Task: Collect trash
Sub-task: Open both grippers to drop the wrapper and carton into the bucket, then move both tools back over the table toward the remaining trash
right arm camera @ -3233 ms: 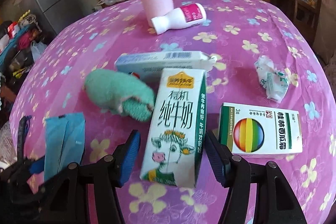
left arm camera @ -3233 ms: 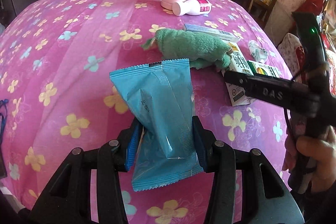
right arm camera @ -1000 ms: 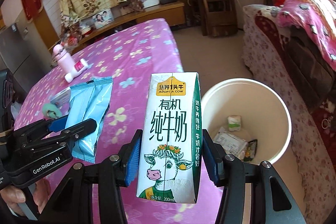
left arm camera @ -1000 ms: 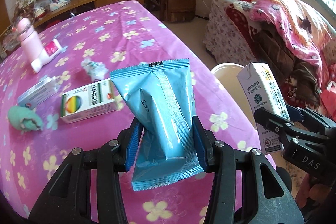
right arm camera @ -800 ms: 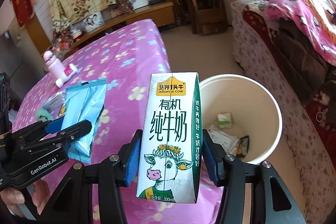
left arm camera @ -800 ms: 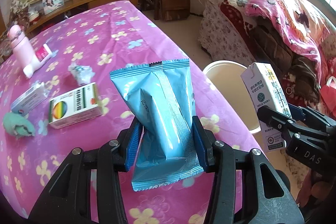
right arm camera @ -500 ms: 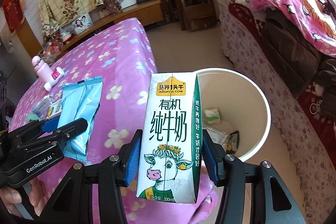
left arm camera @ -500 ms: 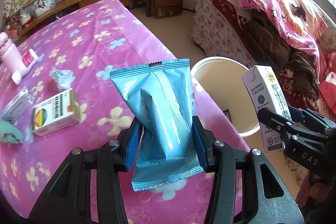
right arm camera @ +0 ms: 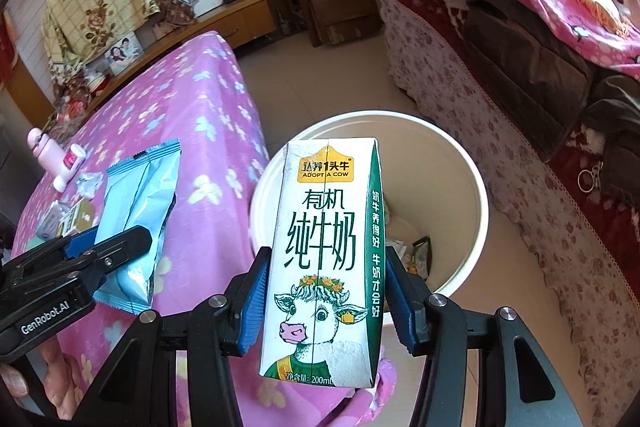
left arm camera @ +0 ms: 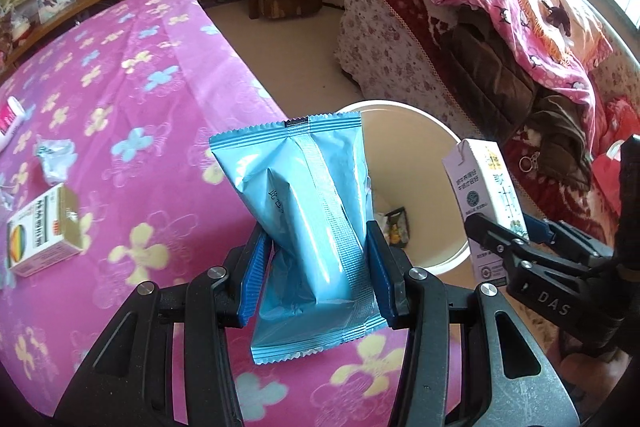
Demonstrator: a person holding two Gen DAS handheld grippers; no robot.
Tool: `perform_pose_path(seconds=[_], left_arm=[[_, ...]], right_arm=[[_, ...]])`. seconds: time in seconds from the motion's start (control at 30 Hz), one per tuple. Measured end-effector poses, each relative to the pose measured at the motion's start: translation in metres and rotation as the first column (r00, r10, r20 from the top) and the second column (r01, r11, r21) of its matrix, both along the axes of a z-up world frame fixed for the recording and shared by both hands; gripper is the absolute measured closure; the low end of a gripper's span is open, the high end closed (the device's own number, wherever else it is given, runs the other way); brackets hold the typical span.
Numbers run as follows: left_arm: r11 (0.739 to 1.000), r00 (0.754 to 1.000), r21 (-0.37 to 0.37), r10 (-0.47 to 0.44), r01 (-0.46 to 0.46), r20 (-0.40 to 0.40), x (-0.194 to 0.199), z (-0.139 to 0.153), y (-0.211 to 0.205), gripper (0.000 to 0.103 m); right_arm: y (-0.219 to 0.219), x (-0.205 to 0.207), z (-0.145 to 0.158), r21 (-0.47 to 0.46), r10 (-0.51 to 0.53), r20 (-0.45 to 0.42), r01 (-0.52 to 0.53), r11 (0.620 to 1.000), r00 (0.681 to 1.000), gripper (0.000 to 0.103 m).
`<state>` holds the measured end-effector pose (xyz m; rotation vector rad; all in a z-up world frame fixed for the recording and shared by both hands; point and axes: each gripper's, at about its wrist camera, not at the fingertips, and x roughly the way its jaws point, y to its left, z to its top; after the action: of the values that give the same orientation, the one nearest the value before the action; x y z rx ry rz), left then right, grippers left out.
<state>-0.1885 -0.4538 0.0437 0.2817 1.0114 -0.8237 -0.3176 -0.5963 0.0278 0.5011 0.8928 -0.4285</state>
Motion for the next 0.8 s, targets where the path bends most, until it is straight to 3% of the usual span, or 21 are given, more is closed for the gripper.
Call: perform_pose_path(seconds=[0.27,0.47,0.8], left_arm=[[0.999,0.998,-0.036,-0.02,0.018,-0.06,0.003,-0.008,-0.017,0.057],[0.989,0.984,-0.148,-0.002,-0.025,-0.177,0.012,-0.009,-0.016,0.042],[0.991,0.99,-0.132,0.019,-0.037,-0.137,0.01,-0.002,-0.001,0.039]], right_arm=[[-0.015,0.003,-0.015,0.018,-0.036,-0.025,0.036,0.999,0.999,0.052],[-0.027,0.0,-0.024,0.019,-0.1,-0.036,0.101,0.995,0.994,0.044],[-0.016,-0.001,-0.028,0.054,-0.082,-0.049,0.085,0.995,0.995,0.043]])
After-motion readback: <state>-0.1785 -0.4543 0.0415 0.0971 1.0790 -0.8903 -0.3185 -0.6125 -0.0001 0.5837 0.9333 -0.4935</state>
